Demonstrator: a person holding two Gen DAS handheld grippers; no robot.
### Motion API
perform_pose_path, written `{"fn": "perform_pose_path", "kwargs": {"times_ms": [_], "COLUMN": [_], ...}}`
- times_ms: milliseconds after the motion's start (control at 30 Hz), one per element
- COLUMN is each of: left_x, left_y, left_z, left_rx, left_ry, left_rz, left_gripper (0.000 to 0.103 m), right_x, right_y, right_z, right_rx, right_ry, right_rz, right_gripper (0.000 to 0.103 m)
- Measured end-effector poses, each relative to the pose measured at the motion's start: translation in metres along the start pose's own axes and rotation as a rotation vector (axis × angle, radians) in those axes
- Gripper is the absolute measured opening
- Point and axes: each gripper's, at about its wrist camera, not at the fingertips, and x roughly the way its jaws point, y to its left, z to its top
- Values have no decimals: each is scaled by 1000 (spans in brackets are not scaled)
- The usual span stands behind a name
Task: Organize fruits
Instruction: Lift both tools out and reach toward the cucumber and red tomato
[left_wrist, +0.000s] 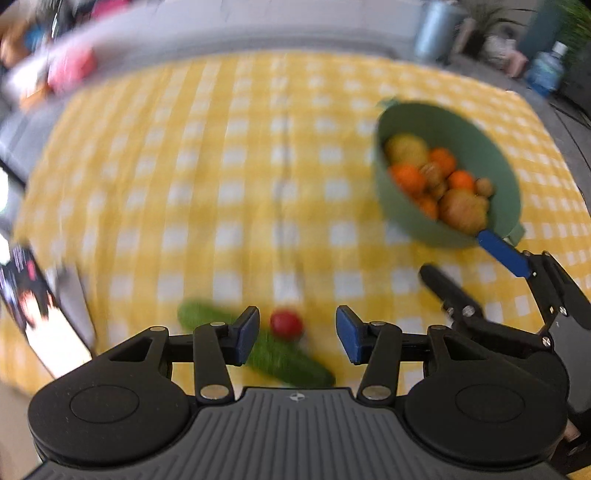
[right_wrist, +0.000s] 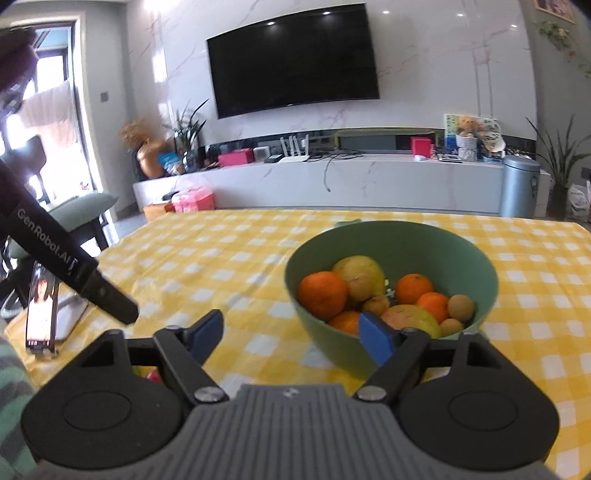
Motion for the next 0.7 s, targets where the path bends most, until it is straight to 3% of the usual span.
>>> {"fn": "perform_pose_path", "kwargs": {"times_ms": [100, 233, 400, 567, 700], "left_x": [15, 32, 50, 65, 70], "left_y": [17, 30, 52, 69, 73], "left_z": [-2, -7, -13, -21, -24], "left_rx": [-111, -223, -384, -522, -573], "left_ry": [78, 125, 149, 171, 163], "left_rz": [9, 36, 10, -44, -70], "left_gripper": [54, 54, 54, 54, 54], "right_x": [3, 10, 31, 44, 44], "right_y": [4, 10, 19, 33, 35], "right_z": [-2, -5, -8, -17, -18], "right_rx": [-13, -16, 10, -43, -41], "right_ry": [14, 49, 110, 171, 182], "right_rz": [24, 57, 150, 185, 192], "right_gripper": [66, 53, 36, 34, 34]}}
